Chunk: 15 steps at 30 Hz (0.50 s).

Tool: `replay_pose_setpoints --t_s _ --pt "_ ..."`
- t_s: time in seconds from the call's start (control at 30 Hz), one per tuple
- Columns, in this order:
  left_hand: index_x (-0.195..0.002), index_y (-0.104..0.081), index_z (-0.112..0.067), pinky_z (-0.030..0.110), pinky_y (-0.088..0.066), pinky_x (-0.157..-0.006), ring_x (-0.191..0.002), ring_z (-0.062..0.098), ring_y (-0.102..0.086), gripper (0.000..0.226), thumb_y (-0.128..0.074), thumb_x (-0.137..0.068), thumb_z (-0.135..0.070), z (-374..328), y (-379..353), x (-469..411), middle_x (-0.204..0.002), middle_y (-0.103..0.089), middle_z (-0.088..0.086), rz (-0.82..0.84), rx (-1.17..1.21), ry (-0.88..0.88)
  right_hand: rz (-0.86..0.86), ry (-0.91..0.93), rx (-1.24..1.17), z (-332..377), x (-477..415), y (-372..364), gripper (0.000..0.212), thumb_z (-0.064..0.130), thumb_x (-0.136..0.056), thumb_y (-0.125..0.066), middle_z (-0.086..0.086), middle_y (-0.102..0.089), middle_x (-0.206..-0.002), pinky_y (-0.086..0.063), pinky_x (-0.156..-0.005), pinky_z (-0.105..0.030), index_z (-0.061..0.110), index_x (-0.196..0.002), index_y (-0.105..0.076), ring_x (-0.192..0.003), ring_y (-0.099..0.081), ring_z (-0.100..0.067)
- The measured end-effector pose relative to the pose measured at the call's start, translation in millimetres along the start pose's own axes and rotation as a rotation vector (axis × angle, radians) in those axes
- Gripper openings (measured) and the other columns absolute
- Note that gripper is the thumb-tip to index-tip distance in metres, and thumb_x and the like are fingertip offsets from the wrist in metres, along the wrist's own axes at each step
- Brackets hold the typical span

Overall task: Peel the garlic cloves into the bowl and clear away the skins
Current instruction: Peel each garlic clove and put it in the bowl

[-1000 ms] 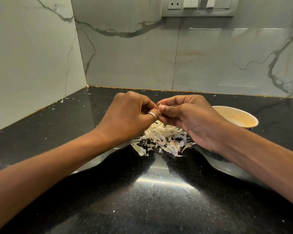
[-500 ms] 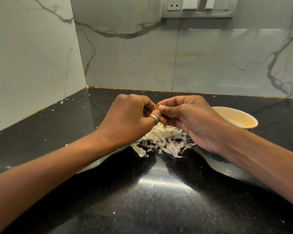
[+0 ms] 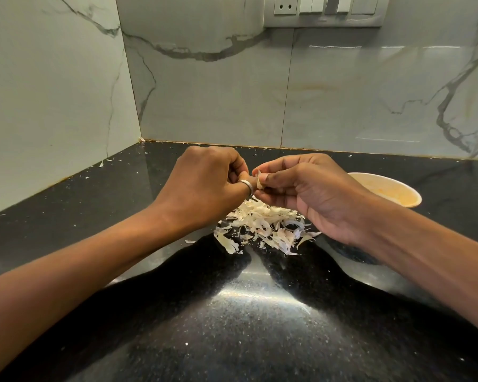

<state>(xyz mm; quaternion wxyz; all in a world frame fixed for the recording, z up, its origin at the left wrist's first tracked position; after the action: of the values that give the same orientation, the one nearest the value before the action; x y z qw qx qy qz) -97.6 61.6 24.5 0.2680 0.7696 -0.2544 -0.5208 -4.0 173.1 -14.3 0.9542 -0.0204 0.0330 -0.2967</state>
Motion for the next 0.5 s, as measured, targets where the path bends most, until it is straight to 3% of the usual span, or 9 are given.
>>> replay_pose_setpoints --t_s 0.2,0.37,0.5 --pt "-0.081 -0.072 -0.021 0.023 -0.044 -0.06 -0.062 0.001 -0.058 0.007 -0.07 -0.086 -0.024 7.4 6.2 -3.5 -0.067 -0.064 -0.012 -0.057 -0.018 0.024 0.002 -0.021 0.032 -0.3 1.3 0.1 0.018 -0.013 -0.091 -0.06 -0.03 -0.073 -0.101 -0.064 -0.074 -0.028 -0.01 -0.105 -0.071 -0.08 -0.069 -0.025" --pt "-0.076 -0.07 -0.027 0.022 -0.048 -0.061 -0.062 0.0 -0.059 0.013 -0.066 -0.081 -0.038 9.3 14.3 -5.2 -0.065 -0.064 -0.015 -0.11 0.012 0.053 -0.009 -0.035 0.035 1.0 0.6 3.7 0.018 -0.01 -0.092 -0.062 -0.021 -0.076 -0.095 -0.063 -0.073 -0.027 -0.006 -0.106 -0.071 -0.078 -0.072 -0.023" --pt "-0.084 -0.073 -0.026 0.023 -0.055 -0.065 -0.065 -0.004 -0.062 0.003 -0.075 -0.081 -0.026 1.9 9.3 -2.9 -0.071 -0.067 -0.019 -0.048 0.007 0.007 -0.017 -0.029 0.032 2.4 0.4 4.7 0.014 -0.007 -0.093 -0.064 -0.02 -0.077 -0.094 -0.063 -0.074 -0.029 -0.004 -0.103 -0.072 -0.076 -0.071 -0.022"
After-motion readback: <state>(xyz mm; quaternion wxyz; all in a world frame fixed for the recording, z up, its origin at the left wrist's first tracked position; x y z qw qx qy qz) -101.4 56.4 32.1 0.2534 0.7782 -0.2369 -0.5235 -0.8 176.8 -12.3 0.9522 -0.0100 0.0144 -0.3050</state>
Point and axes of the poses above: each hand's wrist, its own x-axis away from the middle knuckle, its own y-axis out of the back of the hand, z = x × y, the point moved 8 cm from there along -x, towards the middle knuckle
